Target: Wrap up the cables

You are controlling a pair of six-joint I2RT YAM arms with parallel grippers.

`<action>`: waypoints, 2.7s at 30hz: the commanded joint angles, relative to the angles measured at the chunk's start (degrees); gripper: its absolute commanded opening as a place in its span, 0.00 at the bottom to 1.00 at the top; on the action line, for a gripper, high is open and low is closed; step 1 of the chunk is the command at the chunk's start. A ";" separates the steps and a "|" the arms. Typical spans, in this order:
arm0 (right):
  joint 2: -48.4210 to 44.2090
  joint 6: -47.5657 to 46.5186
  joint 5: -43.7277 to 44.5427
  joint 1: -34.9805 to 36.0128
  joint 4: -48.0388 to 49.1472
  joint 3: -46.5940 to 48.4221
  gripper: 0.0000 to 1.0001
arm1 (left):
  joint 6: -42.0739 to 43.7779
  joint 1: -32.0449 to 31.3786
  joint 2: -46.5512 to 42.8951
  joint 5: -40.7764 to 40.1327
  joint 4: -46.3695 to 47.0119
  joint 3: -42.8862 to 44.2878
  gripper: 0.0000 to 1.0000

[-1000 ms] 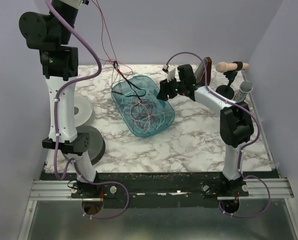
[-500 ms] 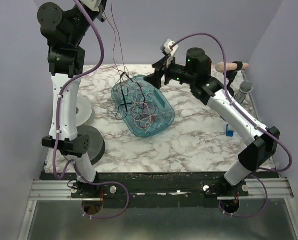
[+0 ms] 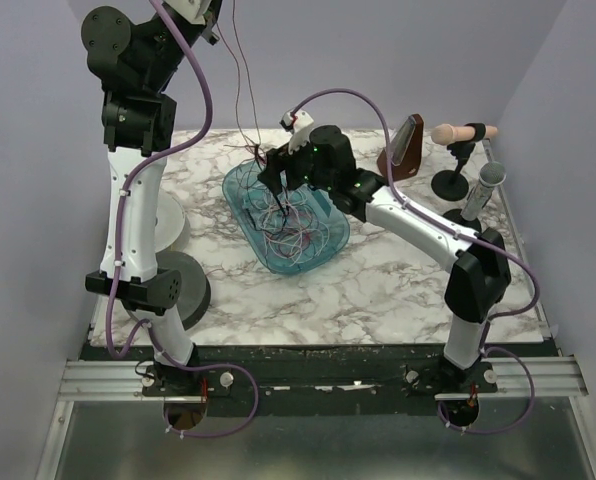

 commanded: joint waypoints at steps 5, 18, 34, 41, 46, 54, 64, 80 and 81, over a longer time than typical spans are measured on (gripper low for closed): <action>6.71 -3.49 -1.00 -1.03 0.36 4.95 0.75 | -2.34 -0.27 -0.10 -0.08 3.01 0.44 0.00; 4.44 -1.74 -4.35 -3.48 0.45 -5.22 0.01 | 3.71 -0.27 0.07 -9.54 5.29 0.00 0.00; 6.19 -1.20 -9.46 -12.99 -3.06 -17.03 0.01 | 12.69 4.04 0.34 -19.78 20.69 7.39 0.00; 4.79 -4.71 -14.37 -12.37 -5.17 -10.26 0.16 | 10.76 4.04 -0.54 -16.43 15.86 5.10 0.00; -1.08 -9.11 -19.47 -12.02 -5.87 -9.81 0.66 | 7.43 3.95 -0.98 -11.60 5.85 5.36 0.00; -13.67 -11.49 -26.94 -11.76 2.54 -12.97 1.00 | 0.57 3.52 -1.60 -12.83 -4.98 3.60 0.00; -2.71 -3.41 -35.21 -10.70 19.44 -7.28 1.00 | -8.66 -0.09 -0.63 -8.43 -7.18 6.94 0.00; -6.98 -0.34 -46.73 -10.70 17.16 -4.10 1.00 | -6.12 -1.94 -1.16 -6.76 -11.57 6.51 0.00; -7.43 1.24 -46.29 -10.70 17.07 -4.01 1.00 | -6.38 -2.02 -1.07 -6.49 -11.66 6.51 0.00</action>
